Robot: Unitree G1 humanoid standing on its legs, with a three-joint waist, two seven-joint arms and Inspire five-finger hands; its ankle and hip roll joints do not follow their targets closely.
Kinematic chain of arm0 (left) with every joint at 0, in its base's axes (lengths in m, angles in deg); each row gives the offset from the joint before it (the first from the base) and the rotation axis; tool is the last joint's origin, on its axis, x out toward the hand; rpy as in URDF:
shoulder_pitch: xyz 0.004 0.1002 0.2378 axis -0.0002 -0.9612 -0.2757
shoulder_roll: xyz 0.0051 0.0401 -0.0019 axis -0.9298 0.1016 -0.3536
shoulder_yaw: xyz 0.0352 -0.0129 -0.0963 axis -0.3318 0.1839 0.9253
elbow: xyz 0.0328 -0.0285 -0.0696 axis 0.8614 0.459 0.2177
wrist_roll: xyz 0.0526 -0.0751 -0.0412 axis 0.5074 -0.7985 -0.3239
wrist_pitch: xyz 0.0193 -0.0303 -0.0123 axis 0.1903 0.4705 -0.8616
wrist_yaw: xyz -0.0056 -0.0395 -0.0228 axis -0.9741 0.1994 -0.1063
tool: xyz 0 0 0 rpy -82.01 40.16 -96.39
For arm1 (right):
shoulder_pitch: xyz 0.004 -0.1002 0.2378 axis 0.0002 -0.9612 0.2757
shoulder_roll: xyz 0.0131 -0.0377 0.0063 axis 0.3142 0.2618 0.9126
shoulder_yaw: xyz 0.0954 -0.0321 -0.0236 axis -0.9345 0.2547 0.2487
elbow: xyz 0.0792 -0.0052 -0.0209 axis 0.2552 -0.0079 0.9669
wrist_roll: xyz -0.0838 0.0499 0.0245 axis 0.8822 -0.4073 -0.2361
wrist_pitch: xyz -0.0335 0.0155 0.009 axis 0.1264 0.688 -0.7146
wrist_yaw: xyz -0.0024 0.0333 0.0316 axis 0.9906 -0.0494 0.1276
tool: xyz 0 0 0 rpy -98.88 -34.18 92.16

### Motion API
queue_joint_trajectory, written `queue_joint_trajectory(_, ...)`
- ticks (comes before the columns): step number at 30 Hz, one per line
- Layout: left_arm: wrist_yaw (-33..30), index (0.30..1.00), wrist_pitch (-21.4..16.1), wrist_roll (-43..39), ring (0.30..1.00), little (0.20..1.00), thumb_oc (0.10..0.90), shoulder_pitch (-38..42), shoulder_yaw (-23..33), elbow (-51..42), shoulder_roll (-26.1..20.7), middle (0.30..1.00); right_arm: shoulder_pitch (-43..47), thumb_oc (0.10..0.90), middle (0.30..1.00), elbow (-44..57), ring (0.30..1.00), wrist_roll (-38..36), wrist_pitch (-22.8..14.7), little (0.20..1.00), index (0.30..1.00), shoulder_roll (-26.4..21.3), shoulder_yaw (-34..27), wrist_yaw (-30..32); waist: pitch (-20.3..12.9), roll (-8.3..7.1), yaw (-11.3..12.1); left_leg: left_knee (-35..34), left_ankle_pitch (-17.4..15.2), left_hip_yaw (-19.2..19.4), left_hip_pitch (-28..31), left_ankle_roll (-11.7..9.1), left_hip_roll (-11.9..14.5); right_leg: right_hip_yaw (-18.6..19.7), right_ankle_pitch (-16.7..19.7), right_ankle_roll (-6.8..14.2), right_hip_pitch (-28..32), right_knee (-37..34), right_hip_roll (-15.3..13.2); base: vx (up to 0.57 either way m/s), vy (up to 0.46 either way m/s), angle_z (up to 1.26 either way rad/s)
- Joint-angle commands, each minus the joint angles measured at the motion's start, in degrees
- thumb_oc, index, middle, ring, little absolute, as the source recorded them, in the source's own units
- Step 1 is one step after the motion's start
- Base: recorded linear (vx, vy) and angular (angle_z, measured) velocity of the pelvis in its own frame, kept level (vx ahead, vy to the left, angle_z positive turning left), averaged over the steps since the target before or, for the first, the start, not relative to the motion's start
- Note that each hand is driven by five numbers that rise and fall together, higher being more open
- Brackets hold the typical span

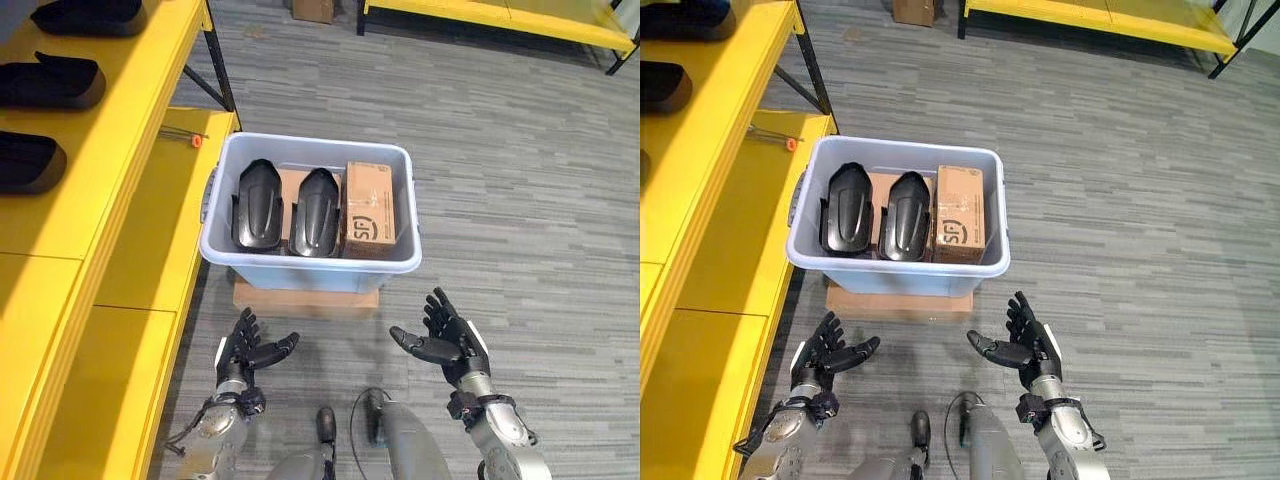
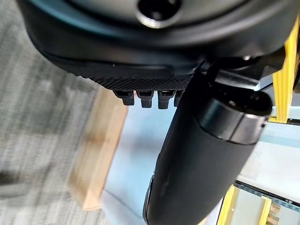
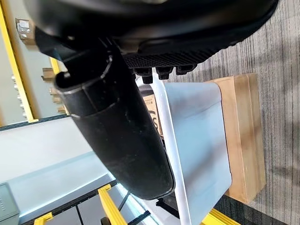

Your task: Move parts from the plastic box to the shelf.

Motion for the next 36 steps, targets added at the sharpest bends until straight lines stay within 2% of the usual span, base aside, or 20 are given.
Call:
queue_joint_trajectory(1,1.56,1.0,-3.9,1.67,1.0,1.0,0.9,-0.2,2.51,-6.91,-0.36,1.0,2.76,0.9,1.0,3.89,1.0,0.75,-4.43,1.0,1.0,-0.61,-2.87,-1.61,-3.13,-1.99,0.22,2.32,0.84,-0.03,-2.79,-5.2,7.82,2.91,6.95,6.62,16.85,0.33,-6.75,0.1,-0.087,0.43)
queue_joint_trajectory(3,2.07,1.0,-4.1,1.05,1.0,1.0,0.9,-1.33,2.53,-7.18,0.43,1.0,2.86,0.9,1.0,3.92,1.0,0.73,-4.53,1.0,1.0,-1.31,-3.29,-1.69,-5.05,-1.32,0.06,0.69,1.33,-0.19,-2.08,-5.82,8.11,2.62,7.48,6.18,19.31,-2.33,-6.23,0.1,-0.116,0.46)
queue_joint_trajectory(7,2.52,1.0,-3.74,0.83,1.0,1.0,0.9,-2.22,2.4,-7.23,0.99,1.0,2.87,0.9,1.0,3.73,1.0,0.56,-4.64,1.0,1.0,-1.63,-3.51,-1.63,-6.28,-0.58,0.01,0.8,0.99,-0.29,-1.29,-6.13,8.51,2.19,6.77,5.69,20.9,-2.5,-5.83,0.08,-0.086,0.05)
queue_joint_trajectory(14,3.38,1.0,-3.39,0.86,1.0,1.0,0.9,-3.48,2.3,-7.43,1.33,1.0,1.54,0.9,1.0,4.04,1.0,0.08,-4.41,1.0,1.0,-2.11,-4.2,-2.45,-7.15,1.41,-0.38,2.12,0.2,-0.76,-0.05,-7.46,9.87,1.79,4.1,4.15,22.83,-1.25,-4.87,0.07,-0.107,0.0)
queue_joint_trajectory(28,3.78,1.0,-3.19,0.52,1.0,1.0,0.9,-3.37,1.64,-7.67,1.94,1.0,0.95,0.9,1.0,4.84,1.0,-0.68,-5.28,1.0,1.0,-2.59,-5.35,-2.22,-7.43,3.12,-1.26,5.17,0.19,-0.97,0.2,-9.01,11.22,1.44,2.06,2.7,24.85,-1.0,-3.81,0.04,-0.066,0.03)
queue_joint_trajectory(30,3.71,1.0,-3.27,0.41,1.0,1.0,0.9,-3.06,1.75,-7.51,2.02,1.0,1.01,0.9,1.0,5.0,1.0,-1.03,-5.36,1.0,1.0,-2.72,-5.34,-2.25,-6.84,3.04,-1.37,9.43,0.55,-0.88,-1.27,-9.6,11.15,1.5,1.8,2.26,25.23,-1.01,-3.75,-0.01,-0.067,0.0)
queue_joint_trajectory(32,3.89,1.0,-3.39,0.03,1.0,1.0,0.9,-2.78,1.89,-7.84,1.99,1.0,1.05,0.9,1.0,5.32,1.0,-1.53,-5.69,1.0,1.0,-3.09,-5.46,-2.37,-5.36,2.57,-1.42,19.94,2.22,-1.5,-5.86,-10.59,10.43,1.62,1.62,1.4,25.69,-0.8,-3.92,-0.06,-0.085,0.02)
queue_joint_trajectory(34,4.04,1.0,-3.41,-0.16,1.0,1.0,0.9,-2.74,1.98,-8.16,2.05,1.0,0.74,0.9,1.0,5.46,1.0,-1.39,-5.68,1.0,1.0,-3.62,-5.81,-2.29,-3.76,2.01,-0.99,28.25,5.15,-3.56,-9.8,-11.32,9.12,1.77,1.54,0.62,26.29,-0.59,-4.01,-0.06,-0.076,0.15)
queue_joint_trajectory(36,3.89,1.0,-3.42,-0.15,1.0,1.0,0.9,-2.84,2.3,-7.91,2.09,1.0,0.71,0.9,1.0,5.19,1.0,-1.06,-5.81,1.0,1.0,-3.83,-5.77,-2.09,-2.74,1.43,-0.2,31.1,6.18,-6.12,-12.02,-11.08,7.96,2.81,1.38,0.36,26.87,-0.67,-3.93,0.0,-0.021,0.02)
